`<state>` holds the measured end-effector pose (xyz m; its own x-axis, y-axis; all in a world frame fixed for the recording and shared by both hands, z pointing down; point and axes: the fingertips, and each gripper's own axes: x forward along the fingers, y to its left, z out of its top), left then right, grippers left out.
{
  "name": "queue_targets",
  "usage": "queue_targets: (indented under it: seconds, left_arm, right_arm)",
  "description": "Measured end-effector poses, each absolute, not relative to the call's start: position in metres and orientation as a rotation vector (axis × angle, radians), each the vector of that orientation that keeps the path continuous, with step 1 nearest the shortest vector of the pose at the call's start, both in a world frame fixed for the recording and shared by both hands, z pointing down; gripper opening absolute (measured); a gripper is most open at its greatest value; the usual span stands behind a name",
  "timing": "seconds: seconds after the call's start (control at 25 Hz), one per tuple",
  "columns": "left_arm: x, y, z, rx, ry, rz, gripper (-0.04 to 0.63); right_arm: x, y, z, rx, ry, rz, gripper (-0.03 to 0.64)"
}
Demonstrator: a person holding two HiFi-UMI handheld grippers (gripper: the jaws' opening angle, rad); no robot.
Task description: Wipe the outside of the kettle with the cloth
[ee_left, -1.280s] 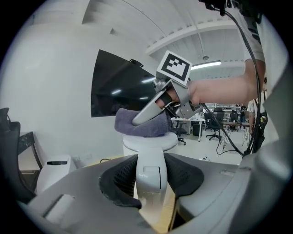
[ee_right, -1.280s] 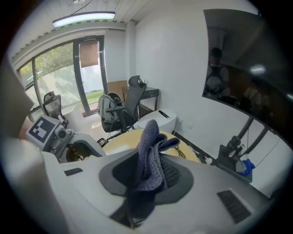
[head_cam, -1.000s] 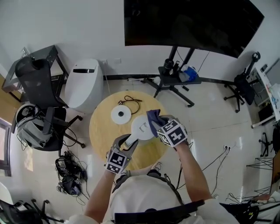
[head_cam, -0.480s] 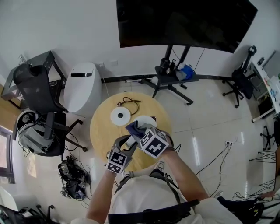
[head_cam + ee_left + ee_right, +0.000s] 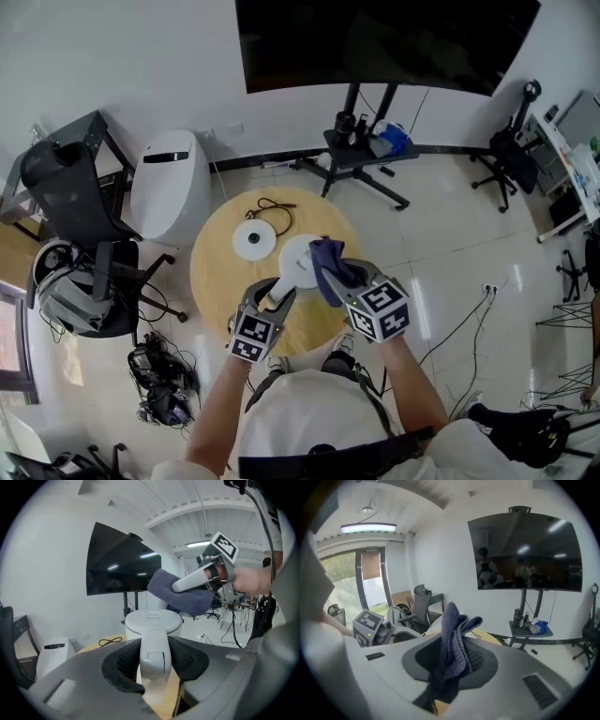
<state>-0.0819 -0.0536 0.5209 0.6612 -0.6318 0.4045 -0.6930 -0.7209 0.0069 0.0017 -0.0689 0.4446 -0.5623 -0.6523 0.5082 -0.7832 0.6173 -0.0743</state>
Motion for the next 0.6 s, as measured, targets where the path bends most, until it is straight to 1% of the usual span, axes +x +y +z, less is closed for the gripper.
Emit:
queue_targets:
  seconds: [0.2, 0.36, 0.44, 0.6]
  left_arm:
    - [-0.082, -0.054, 0.520, 2.678, -1.075, 0.593, 0.170]
    - [-0.082, -0.052, 0.520, 2.648, -1.082, 0.611, 0.170]
    - [-0.082, -0.051, 0.520, 2.639, -1.075, 0.629, 0.170]
    - [-0.082, -0.050, 0.519, 2.627, -1.042, 0.692, 0.170]
  right_arm:
    - [0.002, -0.018, 0.465, 1.166, -2.404, 0.468, 0.097]
    - [-0.006, -0.008, 0.478, 1.375, -2.434, 0.500, 0.097]
    - [-0.018, 0.002, 0.494, 1.386, -2.473, 0.542, 0.097]
    - [-0.035, 0.007, 0.526, 1.365, -2.454, 0.496, 0.097]
